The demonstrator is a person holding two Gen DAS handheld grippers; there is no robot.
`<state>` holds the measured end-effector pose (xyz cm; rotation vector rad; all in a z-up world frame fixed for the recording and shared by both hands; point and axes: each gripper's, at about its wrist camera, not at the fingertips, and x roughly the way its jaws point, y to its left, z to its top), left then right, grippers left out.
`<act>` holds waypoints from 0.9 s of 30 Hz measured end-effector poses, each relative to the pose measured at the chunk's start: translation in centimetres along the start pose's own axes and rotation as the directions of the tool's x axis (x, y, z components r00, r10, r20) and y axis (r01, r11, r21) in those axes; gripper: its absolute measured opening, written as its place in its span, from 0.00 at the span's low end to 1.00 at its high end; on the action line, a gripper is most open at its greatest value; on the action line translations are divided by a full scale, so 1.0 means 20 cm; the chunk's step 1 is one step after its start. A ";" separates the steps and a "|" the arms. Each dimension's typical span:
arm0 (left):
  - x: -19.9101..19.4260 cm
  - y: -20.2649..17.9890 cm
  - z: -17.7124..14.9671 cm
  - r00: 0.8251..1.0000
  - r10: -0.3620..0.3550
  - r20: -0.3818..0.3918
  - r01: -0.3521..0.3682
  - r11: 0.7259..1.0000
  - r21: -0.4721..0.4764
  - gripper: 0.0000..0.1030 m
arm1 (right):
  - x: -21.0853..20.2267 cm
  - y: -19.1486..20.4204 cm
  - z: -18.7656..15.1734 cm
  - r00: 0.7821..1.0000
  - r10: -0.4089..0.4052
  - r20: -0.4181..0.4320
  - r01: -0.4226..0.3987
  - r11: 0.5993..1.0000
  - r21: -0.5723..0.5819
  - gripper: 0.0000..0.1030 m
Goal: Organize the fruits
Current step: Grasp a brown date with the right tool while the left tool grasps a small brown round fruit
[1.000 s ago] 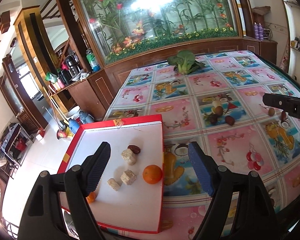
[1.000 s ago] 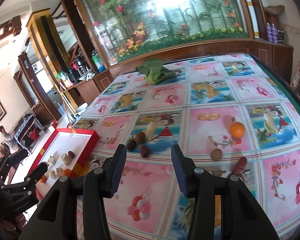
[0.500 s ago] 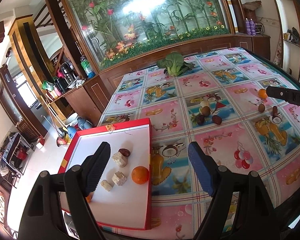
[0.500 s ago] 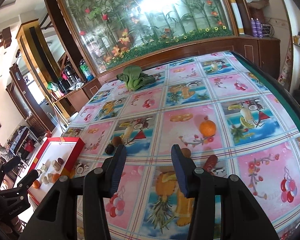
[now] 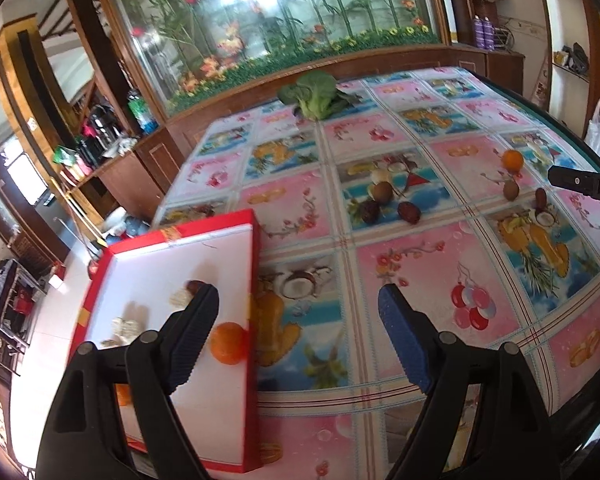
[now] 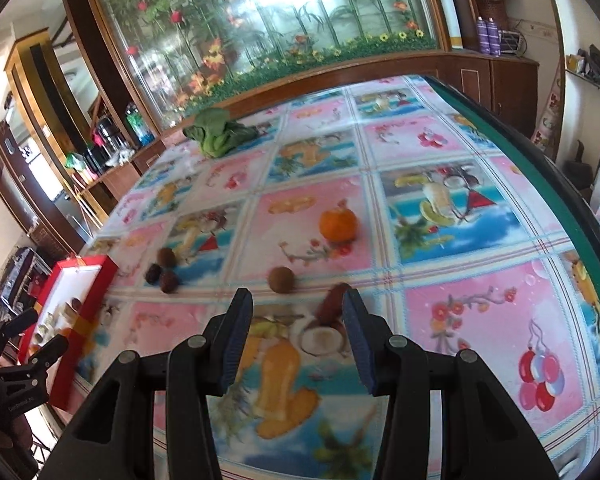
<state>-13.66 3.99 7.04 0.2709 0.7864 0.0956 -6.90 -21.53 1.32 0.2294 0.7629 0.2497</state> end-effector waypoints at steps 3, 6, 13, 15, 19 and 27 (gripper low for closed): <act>0.06 -0.05 0.02 0.999 -0.033 -0.021 0.034 0.999 0.020 0.80 | 0.03 -0.02 0.00 0.999 -0.019 -0.031 0.019 1.000 -0.009 0.45; 0.12 -0.07 0.06 0.998 -0.064 -0.029 0.064 0.998 0.028 0.80 | 0.07 0.00 0.01 0.998 -0.018 -0.054 0.016 0.999 -0.031 0.45; 0.19 -0.10 0.15 0.988 -0.148 -0.050 0.149 0.989 0.005 0.80 | 0.15 0.01 0.04 0.992 -0.107 -0.060 0.102 0.992 -0.078 0.45; 0.19 -0.14 0.19 0.981 -0.186 -0.045 0.187 0.982 0.018 0.80 | 0.17 0.00 0.04 0.992 -0.106 -0.071 0.100 0.992 -0.078 0.45; 0.22 -0.27 0.29 0.972 -0.230 -0.035 0.232 0.969 0.078 0.80 | 0.23 -0.01 0.03 0.988 -0.106 -0.111 0.098 0.992 -0.076 0.33; 0.32 -0.54 0.43 0.947 -0.318 -0.051 0.322 0.934 0.157 0.80 | 0.19 -0.12 0.05 0.995 -0.062 -0.074 0.066 0.997 0.051 0.20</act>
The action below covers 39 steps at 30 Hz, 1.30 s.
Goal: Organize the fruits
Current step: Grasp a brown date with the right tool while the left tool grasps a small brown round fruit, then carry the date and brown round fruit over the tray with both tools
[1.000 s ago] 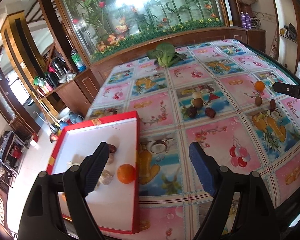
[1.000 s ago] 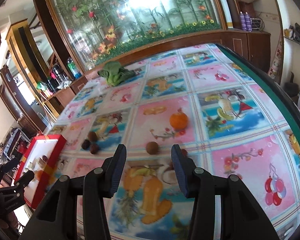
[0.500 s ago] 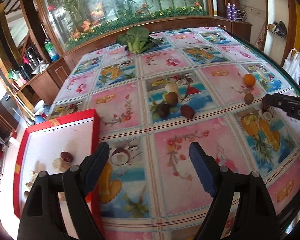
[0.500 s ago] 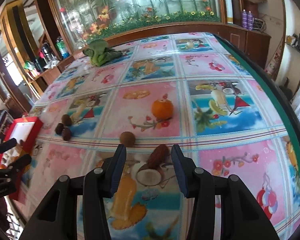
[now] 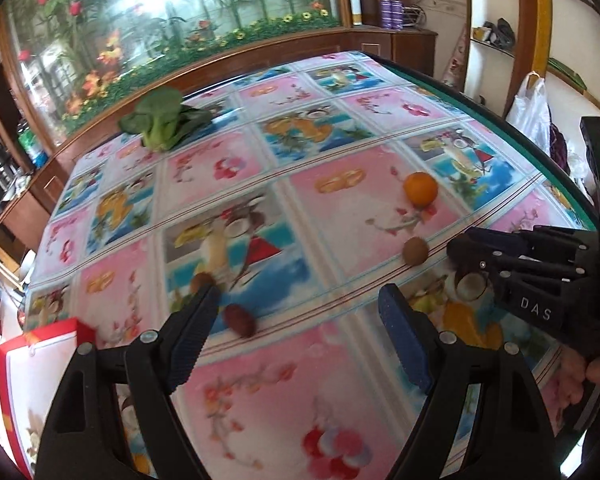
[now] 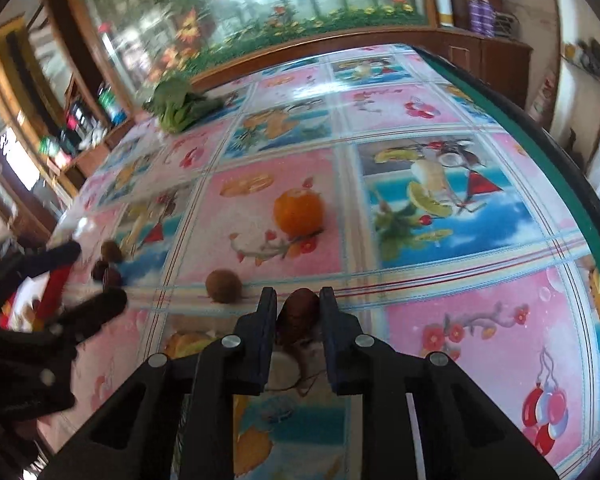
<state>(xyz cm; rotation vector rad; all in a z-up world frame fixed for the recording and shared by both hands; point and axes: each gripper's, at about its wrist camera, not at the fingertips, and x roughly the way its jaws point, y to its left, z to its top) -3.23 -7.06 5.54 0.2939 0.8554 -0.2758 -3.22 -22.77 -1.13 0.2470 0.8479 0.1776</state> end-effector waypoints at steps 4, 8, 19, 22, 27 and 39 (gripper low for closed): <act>0.07 -0.08 0.06 0.996 -0.089 -0.017 0.089 0.996 0.010 0.80 | -0.06 -0.16 0.03 0.999 -0.007 0.053 -0.001 0.987 0.161 0.20; 0.15 -0.17 0.09 0.989 -0.140 -0.049 0.141 0.990 0.017 0.80 | -0.10 -0.19 0.03 0.997 0.000 0.077 -0.016 0.978 0.207 0.20; 0.30 -0.27 0.11 0.975 -0.199 -0.101 0.203 0.979 0.022 0.41 | -0.10 -0.20 0.03 0.996 0.049 0.072 -0.064 0.974 0.218 0.20; 0.29 -0.28 0.11 0.971 -0.220 -0.095 0.223 0.974 0.028 0.21 | -0.09 -0.19 0.04 0.997 0.051 0.064 -0.064 0.974 0.216 0.20; 0.28 -0.30 0.10 0.969 -0.230 -0.085 0.233 0.972 0.029 0.21 | -0.10 -0.19 0.05 0.995 0.039 0.088 -0.057 0.976 0.209 0.20; -0.26 0.04 -0.16 0.994 -0.052 0.100 0.060 0.996 -0.069 0.22 | -0.23 -0.08 0.05 0.962 0.020 0.272 -0.043 0.996 0.079 0.20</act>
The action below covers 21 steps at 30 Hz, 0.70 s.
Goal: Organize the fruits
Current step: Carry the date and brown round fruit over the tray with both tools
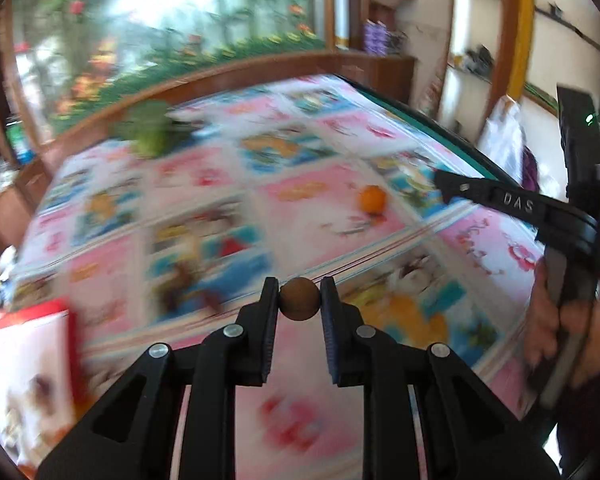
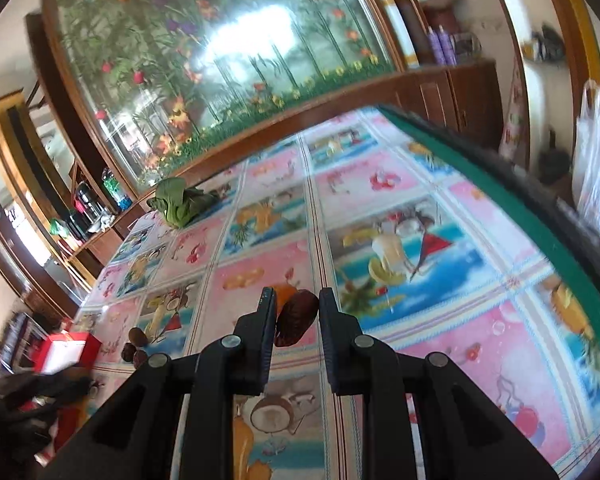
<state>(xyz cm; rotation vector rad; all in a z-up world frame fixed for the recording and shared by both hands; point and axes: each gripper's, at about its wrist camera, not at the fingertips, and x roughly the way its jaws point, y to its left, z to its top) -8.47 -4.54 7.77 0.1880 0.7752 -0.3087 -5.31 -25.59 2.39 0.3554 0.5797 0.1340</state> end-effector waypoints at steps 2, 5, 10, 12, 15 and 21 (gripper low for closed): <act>-0.14 0.16 -0.08 0.998 0.063 0.020 -0.062 0.997 -0.056 0.22 | -0.02 0.06 -0.01 0.999 -0.005 0.038 0.008 0.998 -0.064 0.20; -0.30 0.37 -0.21 0.987 0.159 0.030 -0.153 0.977 -0.150 0.22 | -0.02 0.14 -0.03 0.999 0.002 0.045 0.004 0.993 -0.120 0.20; -0.52 0.66 -0.41 0.952 0.304 0.033 -0.285 0.922 -0.263 0.22 | 0.05 0.35 -0.10 0.991 0.125 -0.053 -0.129 0.988 -0.084 0.19; -0.58 0.74 -0.45 0.939 0.340 0.045 -0.313 0.903 -0.294 0.22 | 0.08 0.56 -0.14 0.979 0.180 -0.096 -0.192 0.971 -0.142 0.19; -0.65 0.84 -0.51 0.925 0.375 0.059 -0.335 0.879 -0.340 0.22 | 0.10 0.88 -0.18 0.940 0.297 -0.165 -0.327 0.924 -0.198 0.19; -0.79 1.05 -0.61 0.893 0.441 0.085 -0.362 0.818 -0.446 0.22 | 0.09 1.46 -0.26 0.842 0.469 -0.268 -0.534 0.795 -0.287 0.19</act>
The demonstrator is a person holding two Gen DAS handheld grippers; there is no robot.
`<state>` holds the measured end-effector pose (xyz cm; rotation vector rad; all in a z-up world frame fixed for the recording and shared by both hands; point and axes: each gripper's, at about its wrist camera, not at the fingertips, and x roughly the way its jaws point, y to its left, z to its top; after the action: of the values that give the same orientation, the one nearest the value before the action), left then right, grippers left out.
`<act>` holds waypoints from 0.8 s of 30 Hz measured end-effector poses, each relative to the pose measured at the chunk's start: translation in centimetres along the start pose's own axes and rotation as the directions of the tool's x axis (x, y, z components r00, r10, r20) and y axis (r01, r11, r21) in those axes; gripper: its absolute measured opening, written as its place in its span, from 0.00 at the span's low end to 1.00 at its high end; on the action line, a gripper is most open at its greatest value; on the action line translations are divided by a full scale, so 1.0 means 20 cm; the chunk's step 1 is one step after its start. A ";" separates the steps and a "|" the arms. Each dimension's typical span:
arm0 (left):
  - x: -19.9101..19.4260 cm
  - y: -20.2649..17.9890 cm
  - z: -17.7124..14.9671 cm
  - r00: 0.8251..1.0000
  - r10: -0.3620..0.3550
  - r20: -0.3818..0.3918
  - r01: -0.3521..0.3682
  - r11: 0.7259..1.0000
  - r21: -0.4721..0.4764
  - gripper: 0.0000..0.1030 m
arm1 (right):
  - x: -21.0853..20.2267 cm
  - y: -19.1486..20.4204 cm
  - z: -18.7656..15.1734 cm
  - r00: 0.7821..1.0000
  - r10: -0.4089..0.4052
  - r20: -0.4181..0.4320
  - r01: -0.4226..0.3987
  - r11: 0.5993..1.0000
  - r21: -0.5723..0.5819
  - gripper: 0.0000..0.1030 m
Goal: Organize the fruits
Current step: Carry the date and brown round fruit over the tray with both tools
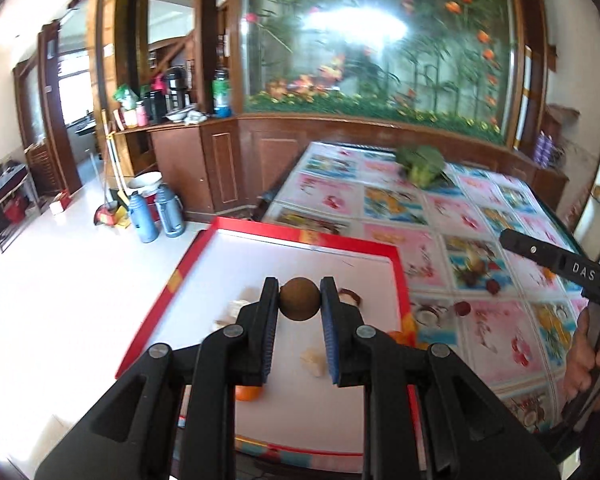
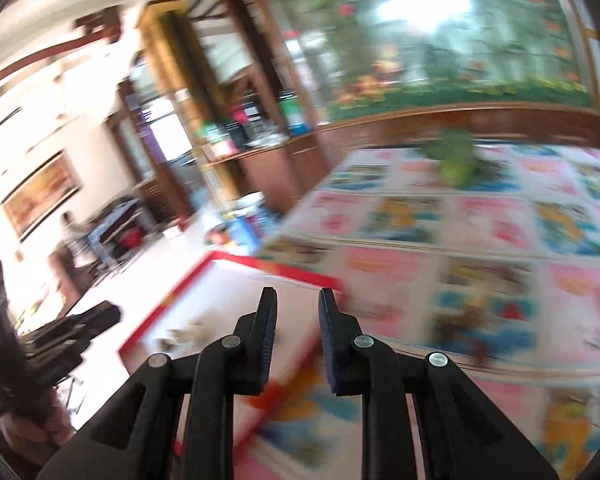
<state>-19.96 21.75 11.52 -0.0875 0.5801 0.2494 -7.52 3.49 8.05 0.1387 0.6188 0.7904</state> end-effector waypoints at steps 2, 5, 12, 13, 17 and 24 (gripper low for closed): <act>0.00 0.06 0.00 0.999 0.034 0.019 -0.033 0.999 -0.012 0.22 | 0.09 0.11 0.01 0.998 0.051 -0.029 -0.052 0.998 -0.020 0.19; 0.02 0.12 0.00 0.998 0.054 0.022 -0.053 0.998 -0.033 0.22 | 0.22 0.23 -0.04 0.991 0.102 -0.082 -0.106 0.993 -0.050 0.19; 0.17 0.16 -0.09 0.998 0.014 -0.066 -0.017 0.999 -0.045 0.22 | 0.30 0.01 -0.09 0.992 0.023 -0.122 -0.024 1.000 -0.012 0.19; 0.18 0.16 -0.10 0.997 0.006 -0.075 -0.010 0.999 -0.050 0.22 | 0.28 -0.05 -0.07 0.994 -0.014 -0.110 0.014 1.000 -0.001 0.19; 0.22 0.13 -0.11 0.996 -0.024 -0.085 0.020 0.999 -0.045 0.22 | 0.28 -0.26 -0.06 0.975 -0.116 -0.190 0.118 0.993 -0.003 0.19; 0.27 0.06 -0.10 0.991 -0.073 -0.108 0.071 0.997 -0.026 0.22 | 0.37 -0.26 -0.19 0.931 -0.133 -0.341 0.115 0.991 -0.073 0.19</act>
<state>-16.96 23.68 6.93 -0.1441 0.6812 0.1816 -2.53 4.62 -0.32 -0.0900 0.9301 0.7118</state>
